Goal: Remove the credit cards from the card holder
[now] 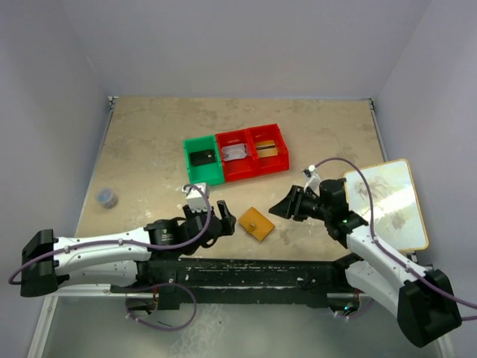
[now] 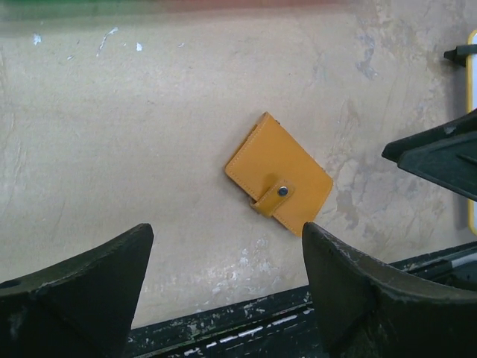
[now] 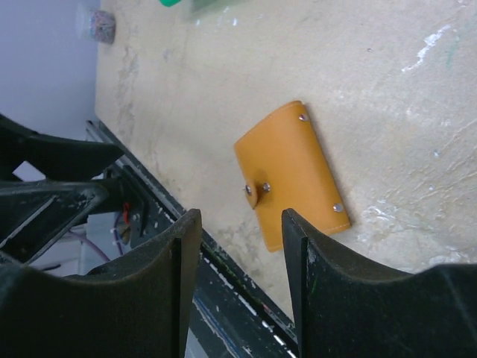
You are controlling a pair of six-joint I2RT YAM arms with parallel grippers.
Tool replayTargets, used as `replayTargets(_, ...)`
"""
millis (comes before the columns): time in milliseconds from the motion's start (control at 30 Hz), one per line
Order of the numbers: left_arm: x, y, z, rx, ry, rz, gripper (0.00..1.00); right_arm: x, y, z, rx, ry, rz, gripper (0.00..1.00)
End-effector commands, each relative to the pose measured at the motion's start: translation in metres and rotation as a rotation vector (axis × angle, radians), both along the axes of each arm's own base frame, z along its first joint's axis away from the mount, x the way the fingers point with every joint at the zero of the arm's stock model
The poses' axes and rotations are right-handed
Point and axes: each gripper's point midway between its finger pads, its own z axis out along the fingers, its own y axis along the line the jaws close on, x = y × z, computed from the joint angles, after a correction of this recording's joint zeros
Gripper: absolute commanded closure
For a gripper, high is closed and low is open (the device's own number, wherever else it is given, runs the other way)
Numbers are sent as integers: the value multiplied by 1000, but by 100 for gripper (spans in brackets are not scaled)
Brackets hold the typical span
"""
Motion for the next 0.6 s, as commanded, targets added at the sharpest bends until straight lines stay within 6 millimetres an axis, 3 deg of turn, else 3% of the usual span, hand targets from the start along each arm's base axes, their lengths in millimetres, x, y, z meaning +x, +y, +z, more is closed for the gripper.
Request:
replayTargets(0,1,15,0,-104,57,159,21,-6,5,23,42,-41,32,50)
replayTargets(100,4,15,-3,-150,128,303,23,-5,1,20,11,-36,21,50)
replayTargets(233,11,-24,9,-182,179,321,24,-3,-4,8,-44,9,-8,50)
replayTargets(333,18,-40,4,-162,214,392,24,-2,-8,4,-66,28,-35,49)
replayTargets(467,21,-65,-13,-108,289,427,24,-1,-12,9,-75,23,-69,47)
replayTargets(567,22,-71,-41,-88,393,449,26,5,-24,12,-124,4,-132,46)
